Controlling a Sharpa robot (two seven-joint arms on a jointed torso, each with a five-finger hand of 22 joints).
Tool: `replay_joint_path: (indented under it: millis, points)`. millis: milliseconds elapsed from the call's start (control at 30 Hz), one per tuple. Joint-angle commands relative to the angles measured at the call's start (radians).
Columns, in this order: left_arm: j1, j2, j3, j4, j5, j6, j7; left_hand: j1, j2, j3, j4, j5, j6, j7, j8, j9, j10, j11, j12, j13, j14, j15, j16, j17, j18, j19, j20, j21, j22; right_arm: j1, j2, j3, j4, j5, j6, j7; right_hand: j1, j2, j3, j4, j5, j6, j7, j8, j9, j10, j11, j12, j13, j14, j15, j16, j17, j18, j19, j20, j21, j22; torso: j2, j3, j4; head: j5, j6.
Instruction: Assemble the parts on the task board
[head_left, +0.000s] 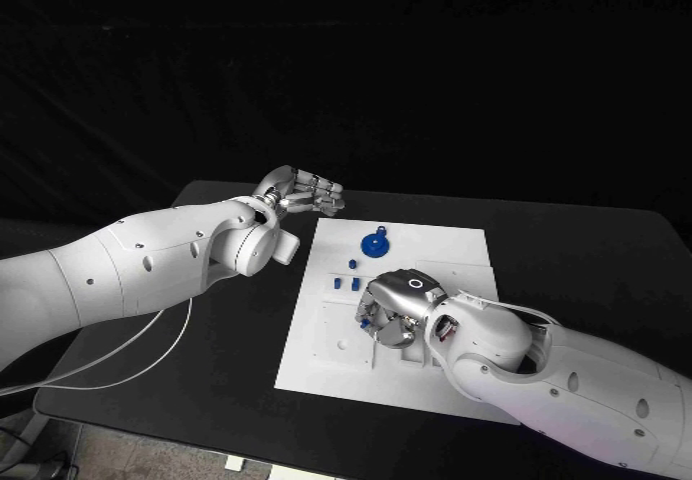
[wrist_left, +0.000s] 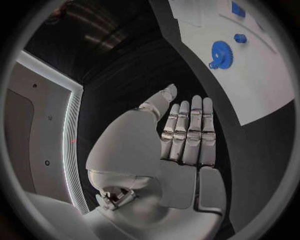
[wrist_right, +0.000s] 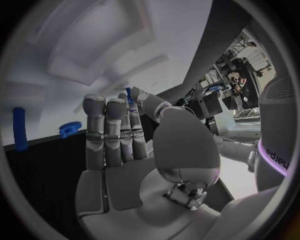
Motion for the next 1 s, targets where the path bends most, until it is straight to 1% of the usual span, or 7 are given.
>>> replay_joint_path:
  millis: [33, 233, 500, 633, 733, 833, 1000]
  points:
    - [0.001, 0.002, 0.001, 0.002, 0.006, 0.008, 0.0, 0.001, 0.006, -0.005, 0.001, 0.004, 0.001, 0.005, 0.002, -0.001, -0.005, 0.004, 0.004, 0.001, -0.001, 0.007, -0.007, 0.001, 0.001, 0.0, 0.007, 0.001, -0.005, -0.002, 0.003, -0.004, -0.004, -0.034, 0.037, -0.022, 0.001, 0.011, 0.001, -0.005, -0.005, 0.005, 0.001, 0.004, 0.002, 0.004, 0.001, 0.004, 0.001, 0.004, -0.001, -0.007, 0.001, 0.015, 0.049, -0.008, -0.001, 0.054, 0.001, -0.001, 0.0004, 0.001, -0.001]
    - [0.002, 0.003, 0.001, 0.003, 0.005, 0.009, -0.004, 0.002, 0.005, -0.006, 0.001, 0.004, 0.0, 0.006, 0.002, -0.001, -0.007, 0.004, 0.004, 0.001, -0.002, 0.008, -0.008, 0.001, 0.002, 0.0, 0.007, 0.001, -0.008, -0.002, 0.015, -0.014, -0.017, -0.054, 0.054, -0.041, -0.001, 0.012, -0.001, -0.004, -0.008, 0.003, 0.002, 0.004, 0.001, 0.001, 0.002, 0.003, 0.001, 0.002, -0.001, -0.008, 0.001, 0.015, 0.047, -0.008, -0.01, 0.052, 0.0, -0.0013, 0.0003, 0.0, -0.002]
    - [0.002, 0.005, 0.001, 0.005, 0.005, 0.01, -0.006, 0.003, 0.004, -0.007, 0.001, 0.004, -0.001, 0.006, 0.002, -0.001, -0.008, 0.005, 0.004, 0.001, -0.004, 0.008, -0.009, 0.001, 0.002, 0.0, 0.008, 0.001, -0.011, -0.002, 0.032, -0.04, -0.037, -0.055, 0.054, -0.042, -0.011, 0.01, -0.03, 0.013, -0.017, -0.031, 0.01, 0.003, -0.004, -0.037, 0.011, 0.002, -0.001, -0.002, 0.007, -0.006, 0.001, 0.017, 0.047, -0.001, -0.028, 0.046, 0.0, 0.0001, 0.0026, 0.002, -0.007]
    - [0.002, 0.003, 0.001, 0.005, 0.005, 0.011, -0.009, 0.003, 0.004, -0.007, 0.001, 0.004, -0.001, 0.006, 0.002, -0.001, -0.008, 0.005, 0.004, 0.001, -0.004, 0.008, -0.009, 0.001, 0.002, 0.0, 0.008, 0.001, -0.011, -0.002, 0.03, -0.045, -0.037, -0.045, 0.043, -0.039, -0.033, -0.011, -0.055, 0.033, -0.031, -0.072, 0.016, 0.001, -0.008, -0.088, 0.027, 0.002, -0.004, 0.0, 0.016, -0.005, -0.002, 0.021, 0.048, 0.005, -0.039, 0.041, 0.0, 0.0, -0.0005, 0.003, -0.006]
    - [0.002, 0.002, 0.001, 0.006, 0.004, 0.011, -0.01, 0.003, 0.003, -0.009, 0.002, 0.004, -0.001, 0.006, 0.002, -0.001, -0.01, 0.005, 0.004, 0.001, -0.005, 0.009, -0.009, 0.001, 0.002, 0.0, 0.009, 0.001, -0.012, -0.002, 0.026, -0.047, -0.034, -0.037, 0.025, -0.038, -0.048, -0.035, -0.077, 0.052, -0.025, -0.118, 0.018, 0.002, -0.009, -0.12, 0.035, 0.002, -0.004, 0.002, 0.023, -0.006, -0.007, 0.029, 0.049, 0.013, -0.049, 0.034, 0.001, 0.0002, -0.001, 0.003, -0.006]
    - [0.002, 0.0, 0.001, 0.006, 0.004, 0.012, -0.012, 0.003, 0.003, -0.009, 0.002, 0.004, -0.002, 0.006, 0.002, -0.001, -0.011, 0.006, 0.004, 0.001, -0.006, 0.01, -0.01, 0.001, 0.003, 0.0, 0.009, 0.001, -0.015, -0.002, 0.02, -0.048, -0.029, -0.03, -0.005, -0.04, -0.05, -0.066, -0.129, 0.074, -0.037, -0.169, 0.017, 0.002, -0.009, -0.19, 0.056, 0.003, -0.005, 0.005, 0.036, -0.013, -0.019, 0.043, 0.049, 0.026, -0.085, 0.014, 0.001, 0.0019, -0.001, 0.002, -0.005]
    - [0.002, -0.002, 0.001, 0.006, 0.004, 0.014, -0.014, 0.004, 0.003, -0.011, 0.004, 0.004, -0.003, 0.007, 0.002, -0.001, -0.012, 0.006, 0.004, 0.001, -0.007, 0.01, -0.01, 0.001, 0.004, 0.0, 0.011, 0.001, -0.02, -0.002, 0.006, -0.048, -0.011, -0.025, -0.04, -0.043, -0.002, -0.07, -0.229, 0.1, -0.037, -0.195, 0.01, 0.002, -0.01, -0.254, 0.072, 0.003, -0.005, 0.009, 0.048, -0.014, -0.04, 0.064, 0.05, 0.042, -0.109, -0.022, 0.0, 0.0022, -0.0014, 0.0, -0.004]
